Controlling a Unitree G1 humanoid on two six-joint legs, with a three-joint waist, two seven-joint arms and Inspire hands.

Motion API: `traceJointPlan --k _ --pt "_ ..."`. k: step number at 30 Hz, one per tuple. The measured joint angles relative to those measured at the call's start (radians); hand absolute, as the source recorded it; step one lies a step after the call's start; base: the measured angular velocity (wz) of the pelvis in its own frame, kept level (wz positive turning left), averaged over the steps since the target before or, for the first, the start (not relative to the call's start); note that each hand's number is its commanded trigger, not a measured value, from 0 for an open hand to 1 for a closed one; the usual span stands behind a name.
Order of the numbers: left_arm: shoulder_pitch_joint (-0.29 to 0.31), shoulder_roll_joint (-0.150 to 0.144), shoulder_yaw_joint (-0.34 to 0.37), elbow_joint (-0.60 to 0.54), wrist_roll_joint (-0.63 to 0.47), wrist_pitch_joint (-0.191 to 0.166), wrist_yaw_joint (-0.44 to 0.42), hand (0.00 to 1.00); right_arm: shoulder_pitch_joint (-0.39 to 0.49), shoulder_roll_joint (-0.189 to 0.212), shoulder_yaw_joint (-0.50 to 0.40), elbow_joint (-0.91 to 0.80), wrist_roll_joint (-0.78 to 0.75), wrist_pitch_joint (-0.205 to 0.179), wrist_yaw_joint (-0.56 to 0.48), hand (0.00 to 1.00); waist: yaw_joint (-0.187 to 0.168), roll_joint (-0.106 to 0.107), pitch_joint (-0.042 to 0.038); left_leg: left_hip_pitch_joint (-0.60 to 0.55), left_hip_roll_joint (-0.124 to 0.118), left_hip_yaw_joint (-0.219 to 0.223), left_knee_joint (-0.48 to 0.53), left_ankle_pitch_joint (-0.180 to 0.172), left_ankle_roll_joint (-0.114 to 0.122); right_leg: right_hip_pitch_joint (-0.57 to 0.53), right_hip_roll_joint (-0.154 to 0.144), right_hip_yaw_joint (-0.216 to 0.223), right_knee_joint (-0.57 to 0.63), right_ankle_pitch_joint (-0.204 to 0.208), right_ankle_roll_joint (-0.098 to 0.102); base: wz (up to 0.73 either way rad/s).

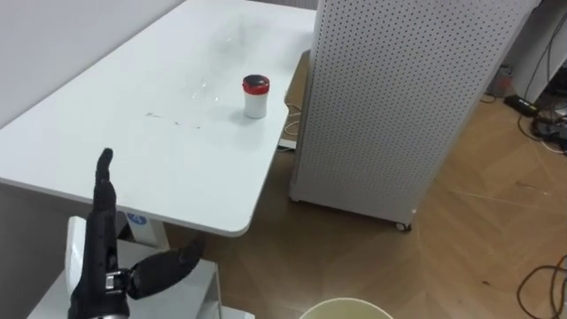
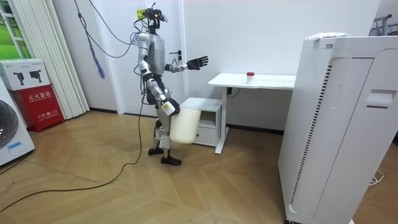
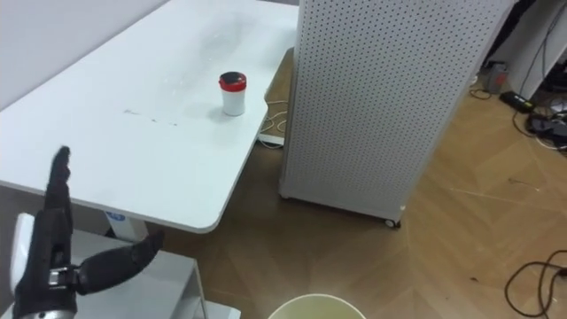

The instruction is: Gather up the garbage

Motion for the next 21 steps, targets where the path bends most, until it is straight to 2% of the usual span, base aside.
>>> traceJointPlan --k 4,6,7,8,9,10,11,12,13,14,15,16,17,18,19,21 --pt "-0.006 -0.002 -0.024 0.004 0.002 -0.001 0.004 0.0 0.0 0.002 0.002 0.009 0.0 0.0 0.001 1.0 0.003 0.002 0.0005 0.018 0.008 0.037 0.003 0.001 -0.002 0.009 0.006 -0.004 0.007 -0.005 -0.008 -0.17" --pt "-0.006 -0.002 -0.028 0.006 -0.004 -0.001 0.0 0.0 0.0 0.005 0.005 0.02 0.0 0.0 0.004 1.0 0.007 0.001 0.0011 0.038 0.015 0.055 0.015 -0.003 -0.01 0.017 0.008 -0.029 0.024 -0.018 -0.024 -0.32" --pt "-0.005 -0.002 -0.028 0.009 -0.011 -0.001 -0.002 0.0 0.001 0.006 0.005 0.024 0.0 0.001 0.006 1.0 0.008 0.0 0.0008 0.04 0.017 0.056 0.026 -0.005 -0.013 0.019 0.009 -0.028 0.029 -0.023 -0.028 -0.34" --pt "-0.005 -0.001 -0.024 0.015 -0.022 -0.001 -0.007 0.0 0.007 0.008 0.006 0.025 0.0 0.001 0.01 1.0 0.007 -0.004 0.0014 0.04 0.022 0.056 0.057 -0.008 -0.018 0.02 0.009 -0.024 0.042 -0.038 -0.034 -0.27" --pt "-0.005 -0.001 -0.019 0.025 -0.021 -0.001 -0.012 0.0 0.017 0.009 0.006 0.025 0.0 0.001 0.013 1.0 0.005 -0.011 0.0013 0.025 0.03 0.06 0.12 -0.013 -0.026 0.02 0.007 -0.016 0.06 -0.069 -0.04 -0.22" --pt "-0.005 -0.001 -0.018 0.033 -0.02 -0.001 -0.017 0.0 0.024 0.009 0.006 0.027 0.0 0.001 0.013 1.0 0.006 -0.012 0.0003 0.011 0.033 0.06 0.168 -0.017 -0.032 0.022 0.008 -0.002 0.068 -0.083 -0.035 -0.22" --pt "-0.004 -0.001 -0.018 0.049 -0.02 -0.001 -0.022 0.0 0.032 0.009 0.006 0.037 0.0 0.002 0.011 1.0 0.008 -0.016 0.0 -0.029 0.051 0.036 0.295 -0.015 -0.035 0.036 0.014 0.039 0.078 -0.091 -0.041 -0.34" --pt "-0.004 -0.005 -0.017 0.059 -0.021 -0.001 -0.024 0.0 0.031 0.009 0.007 0.045 0.0 0.002 0.006 1.0 0.012 -0.018 0.0027 -0.094 0.06 -0.032 0.429 -0.003 -0.034 0.049 0.028 0.091 0.09 -0.097 -0.05 -0.35" --pt "-0.004 -0.01 -0.019 0.062 -0.022 -0.001 -0.025 0.0 0.034 0.009 0.008 0.047 0.0 0.002 0.0 1.0 0.017 -0.015 0.0023 -0.125 0.053 -0.078 0.462 -0.008 -0.035 0.054 0.036 0.114 0.091 -0.098 -0.053 -0.29" --pt "-0.008 -0.019 -0.024 0.063 -0.033 -0.001 -0.027 0.0 0.041 0.008 0.004 0.048 0.003 0.002 -0.011 1.0 0.019 -0.013 -0.0002 -0.186 0.032 -0.147 0.47 -0.012 -0.027 0.062 0.047 0.155 0.092 -0.101 -0.057 -0.28" --pt "-0.008 -0.024 -0.024 0.063 -0.044 -0.001 -0.027 0.0 0.047 0.009 0.003 0.048 0.005 0.004 -0.023 1.0 0.027 -0.02 0.0016 -0.247 0.012 -0.18 0.453 -0.01 -0.029 0.072 0.052 0.197 0.092 -0.102 -0.059 -0.39" --pt "-0.008 -0.027 -0.022 0.063 -0.052 -0.001 -0.026 0.0 0.05 0.009 0.003 0.048 0.003 0.004 -0.028 1.0 0.031 -0.021 -0.0005 -0.28 0.002 -0.195 0.438 -0.004 -0.03 0.073 0.056 0.218 0.092 -0.102 -0.059 -0.65" --pt "-0.008 -0.03 -0.015 0.064 -0.052 -0.002 -0.021 0.0 0.052 0.006 0.004 0.048 0.0 0.004 -0.038 1.0 0.047 -0.02 -0.0028 -0.332 -0.019 -0.226 0.376 0.014 -0.04 0.078 0.059 0.252 0.093 -0.102 -0.06 -0.8" --pt "-0.008 -0.031 -0.009 0.066 -0.052 -0.002 -0.021 0.0 0.058 0.005 0.005 0.047 0.0 0.004 -0.047 1.0 0.063 -0.015 -0.0059 -0.366 -0.042 -0.275 0.281 0.062 -0.037 0.083 0.06 0.279 0.093 -0.103 -0.059 -0.78" --pt "-0.008 -0.032 -0.006 0.067 -0.052 -0.003 -0.021 0.0 0.061 0.005 0.008 0.047 0.0 0.005 -0.049 1.0 0.067 -0.013 -0.0062 -0.377 -0.052 -0.301 0.23 0.088 -0.037 0.083 0.06 0.283 0.094 -0.109 -0.059 -0.68" --pt "-0.009 -0.037 0.007 0.077 -0.052 -0.006 -0.024 0.0 0.064 0.004 0.033 0.047 0.0 0.014 -0.05 1.0 0.074 -0.007 -0.0098 -0.408 -0.056 -0.388 0.065 0.159 -0.049 0.089 0.068 0.29 0.125 -0.148 -0.056 -0.57"
